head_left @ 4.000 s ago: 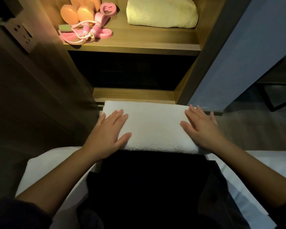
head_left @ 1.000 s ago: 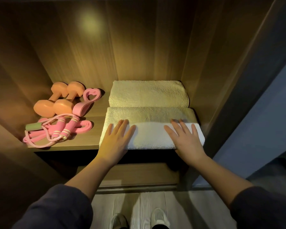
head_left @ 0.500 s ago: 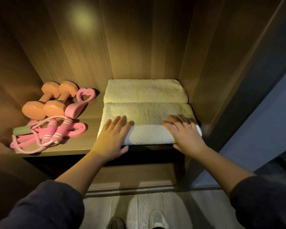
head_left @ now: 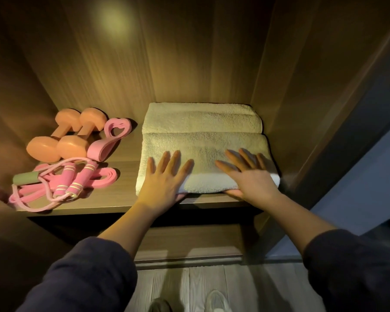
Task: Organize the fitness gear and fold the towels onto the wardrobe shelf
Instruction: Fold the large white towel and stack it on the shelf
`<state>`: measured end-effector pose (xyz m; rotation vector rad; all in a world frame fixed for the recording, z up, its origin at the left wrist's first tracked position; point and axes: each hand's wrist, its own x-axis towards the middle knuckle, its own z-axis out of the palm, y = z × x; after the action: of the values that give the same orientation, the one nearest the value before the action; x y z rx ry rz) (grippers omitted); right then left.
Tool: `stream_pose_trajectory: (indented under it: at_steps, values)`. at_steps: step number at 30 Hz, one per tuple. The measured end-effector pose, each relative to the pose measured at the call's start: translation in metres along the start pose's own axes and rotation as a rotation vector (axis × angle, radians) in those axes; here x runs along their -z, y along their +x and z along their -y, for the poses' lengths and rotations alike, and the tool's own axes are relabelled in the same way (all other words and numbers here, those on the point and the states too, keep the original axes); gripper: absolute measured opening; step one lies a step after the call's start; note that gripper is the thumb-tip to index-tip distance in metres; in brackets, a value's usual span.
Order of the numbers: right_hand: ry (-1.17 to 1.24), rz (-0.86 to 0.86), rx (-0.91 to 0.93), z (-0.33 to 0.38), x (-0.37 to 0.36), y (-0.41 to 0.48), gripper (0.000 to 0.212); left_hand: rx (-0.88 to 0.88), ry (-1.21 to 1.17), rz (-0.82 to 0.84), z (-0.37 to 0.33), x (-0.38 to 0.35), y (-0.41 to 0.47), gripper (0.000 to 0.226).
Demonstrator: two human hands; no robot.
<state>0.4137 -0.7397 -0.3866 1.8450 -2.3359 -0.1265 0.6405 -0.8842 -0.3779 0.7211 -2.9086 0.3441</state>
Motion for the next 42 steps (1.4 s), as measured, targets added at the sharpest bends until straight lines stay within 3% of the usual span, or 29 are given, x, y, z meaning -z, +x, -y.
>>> stream_pose_trajectory:
  at_steps: [7,12,15,17,24,30,34,36,39,42]
  values:
    - [0.071,0.034,0.029,-0.001,0.003,0.003,0.086,-0.024,-0.012,-0.044,0.006,-0.003,0.004,0.097]
    - [0.213,0.063,0.022,-0.001,0.027,-0.011,0.078,-0.145,-0.077,-0.164,0.017,0.005,-0.004,0.069]
    - [0.413,0.072,-0.11,0.001,0.032,0.009,0.082,0.037,-0.233,-0.097,0.014,0.017,0.018,0.076]
    - [0.412,0.133,-0.171,0.007,0.028,0.027,0.07,0.141,-0.244,0.006,0.005,0.016,0.035,0.084]
    - [0.328,0.199,-0.202,0.003,0.006,0.052,0.062,0.153,-0.218,0.208,0.003,-0.001,0.055,0.088]
    - [0.312,0.18,-0.228,0.001,0.007,0.063,0.06,0.153,-0.203,0.192,0.006,-0.002,0.064,0.082]
    - [0.336,0.235,-0.218,0.001,0.01,0.065,0.059,0.138,-0.173,0.28,0.011,-0.002,0.067,0.083]
    - [0.383,0.128,-0.215,0.003,0.01,0.067,0.055,0.149,-0.201,0.213,0.012,-0.001,0.065,0.087]
    - [0.426,-0.077,-0.254,-0.001,0.012,0.079,0.057,0.235,-0.225,-0.041,0.011,0.005,0.077,0.089]
    - [0.356,-0.075,-0.261,-0.011,0.009,0.096,0.065,0.25,-0.251,-0.006,0.015,0.003,0.097,0.087]
